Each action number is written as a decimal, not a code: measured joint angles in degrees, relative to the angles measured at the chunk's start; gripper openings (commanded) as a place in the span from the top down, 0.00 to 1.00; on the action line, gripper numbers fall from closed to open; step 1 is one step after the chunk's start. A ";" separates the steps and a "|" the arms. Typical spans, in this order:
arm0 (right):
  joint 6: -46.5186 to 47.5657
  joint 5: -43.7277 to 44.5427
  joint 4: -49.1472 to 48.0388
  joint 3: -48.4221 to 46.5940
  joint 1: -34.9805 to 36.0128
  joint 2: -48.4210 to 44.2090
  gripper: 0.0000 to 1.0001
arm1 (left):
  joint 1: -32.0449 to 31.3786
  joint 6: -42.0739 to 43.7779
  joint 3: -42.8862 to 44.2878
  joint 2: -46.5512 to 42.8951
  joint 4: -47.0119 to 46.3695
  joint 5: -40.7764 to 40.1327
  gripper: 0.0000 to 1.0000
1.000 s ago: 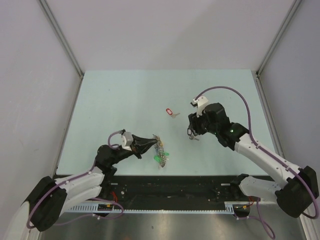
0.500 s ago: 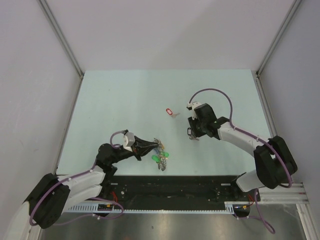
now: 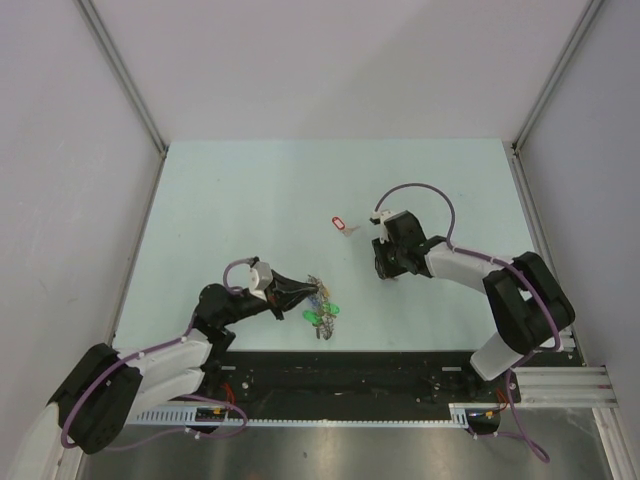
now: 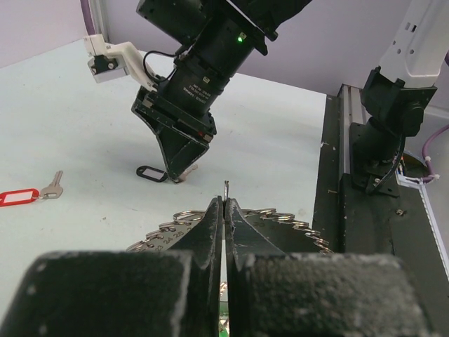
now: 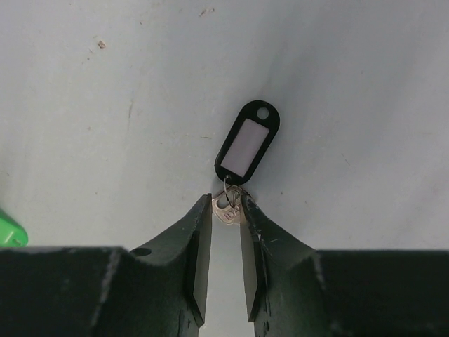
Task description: Put the keys on the keyring
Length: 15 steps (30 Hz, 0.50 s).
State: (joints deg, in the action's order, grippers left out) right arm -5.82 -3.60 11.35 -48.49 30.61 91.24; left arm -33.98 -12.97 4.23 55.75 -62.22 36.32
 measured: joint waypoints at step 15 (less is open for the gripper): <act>-1.22 -0.35 -1.16 1.14 -0.02 0.31 1.00 | 0.04 0.00 0.11 0.00 0.33 0.11 0.99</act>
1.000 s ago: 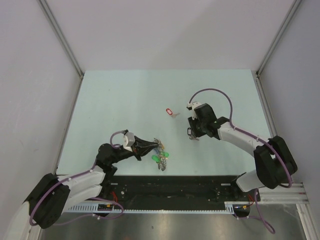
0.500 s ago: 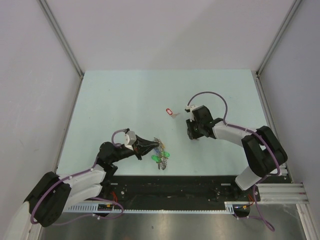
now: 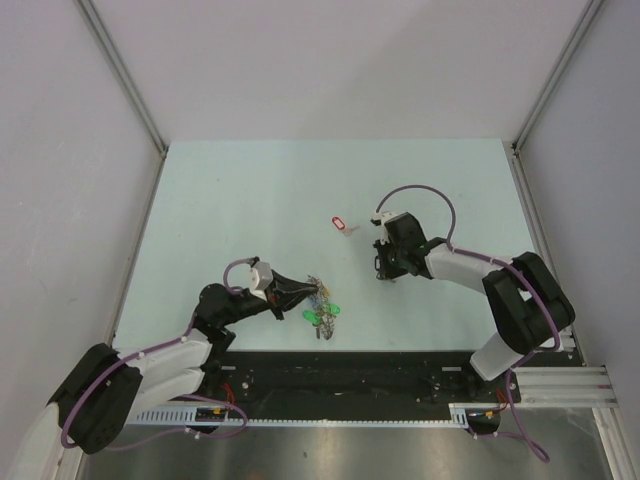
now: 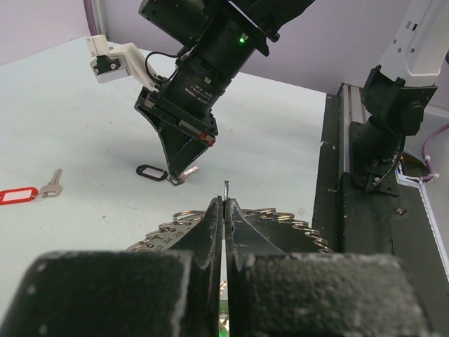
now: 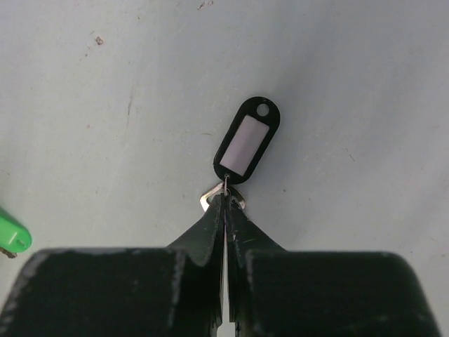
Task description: Put the keys on the keyring
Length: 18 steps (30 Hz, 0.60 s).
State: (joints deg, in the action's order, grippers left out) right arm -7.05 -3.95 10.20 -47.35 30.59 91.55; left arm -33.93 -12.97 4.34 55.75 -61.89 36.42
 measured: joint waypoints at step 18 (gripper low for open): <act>3.91 -0.07 22.25 -12.90 6.40 6.69 0.86 | 0.00 1.01 1.07 -0.04 3.13 0.00 1.00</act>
State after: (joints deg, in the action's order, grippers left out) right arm -3.14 -4.01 32.45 -60.25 36.99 98.24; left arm -33.93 -11.97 5.41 55.70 -58.76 36.42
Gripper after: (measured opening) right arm 0.015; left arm 0.009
